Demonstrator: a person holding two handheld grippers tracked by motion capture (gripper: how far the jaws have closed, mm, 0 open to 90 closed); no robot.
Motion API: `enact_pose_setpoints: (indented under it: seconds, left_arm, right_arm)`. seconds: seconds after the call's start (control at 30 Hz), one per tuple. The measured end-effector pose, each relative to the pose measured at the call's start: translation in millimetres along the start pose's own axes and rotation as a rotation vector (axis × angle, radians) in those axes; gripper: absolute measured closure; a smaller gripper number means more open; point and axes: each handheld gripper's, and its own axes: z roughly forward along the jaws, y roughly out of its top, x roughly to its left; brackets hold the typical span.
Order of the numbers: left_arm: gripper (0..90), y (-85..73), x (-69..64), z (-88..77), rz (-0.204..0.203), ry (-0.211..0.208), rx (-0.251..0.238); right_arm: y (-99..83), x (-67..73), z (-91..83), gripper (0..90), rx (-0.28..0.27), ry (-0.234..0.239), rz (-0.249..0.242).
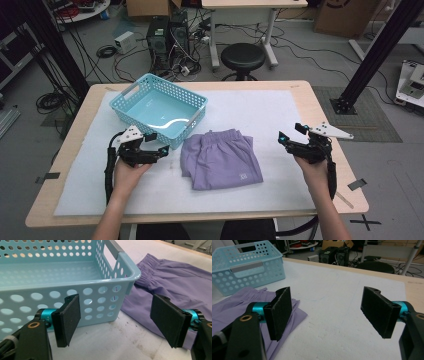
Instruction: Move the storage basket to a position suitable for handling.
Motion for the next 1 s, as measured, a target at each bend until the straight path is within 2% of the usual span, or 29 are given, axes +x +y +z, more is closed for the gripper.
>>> enact_pose_setpoints:
  seconds: [0.1,0.37,0.47,0.6,0.8,0.9,0.93,0.97,1.0]
  left_arm:
    - [24.6,-0.6,0.1,3.1,-0.011,-0.008,0.007]
    - [24.8,1.3,-4.4,7.3,0.0,-0.02,0.004]
    - [24.8,1.7,-4.9,9.0,-0.004,-0.004,0.008]
    - [24.6,2.6,-5.6,10.1,-0.014,-0.014,-0.005]
    - [24.9,8.3,-8.1,13.2,-0.01,-0.01,0.009]
    - [27.5,13.1,-12.5,19.2,0.0,0.016,0.025]
    - [34.6,14.1,-14.3,21.1,0.006,0.041,0.029]
    - [36.8,15.0,-16.7,25.4,0.007,0.062,0.022]
    - [39.9,15.0,-16.7,25.4,0.007,0.062,0.022]
  right_arm:
    - [-0.1,-0.1,0.7,25.8,0.001,0.001,0.001]
    - [-0.1,0.5,1.6,25.8,0.002,0.0,-0.002]
    - [0.0,1.2,2.4,25.8,0.005,0.002,-0.004]
    - [0.0,2.1,3.3,25.8,0.007,0.002,-0.008]
    - [0.0,3.0,4.7,25.8,0.01,0.002,-0.008]
    - [0.2,4.0,5.3,25.9,0.01,0.003,-0.009]
    - [0.1,4.7,5.6,25.8,0.012,0.002,-0.009]
    - [0.1,4.7,5.7,25.8,0.011,0.003,-0.011]
    - [0.1,4.7,5.7,25.8,0.011,0.003,-0.011]
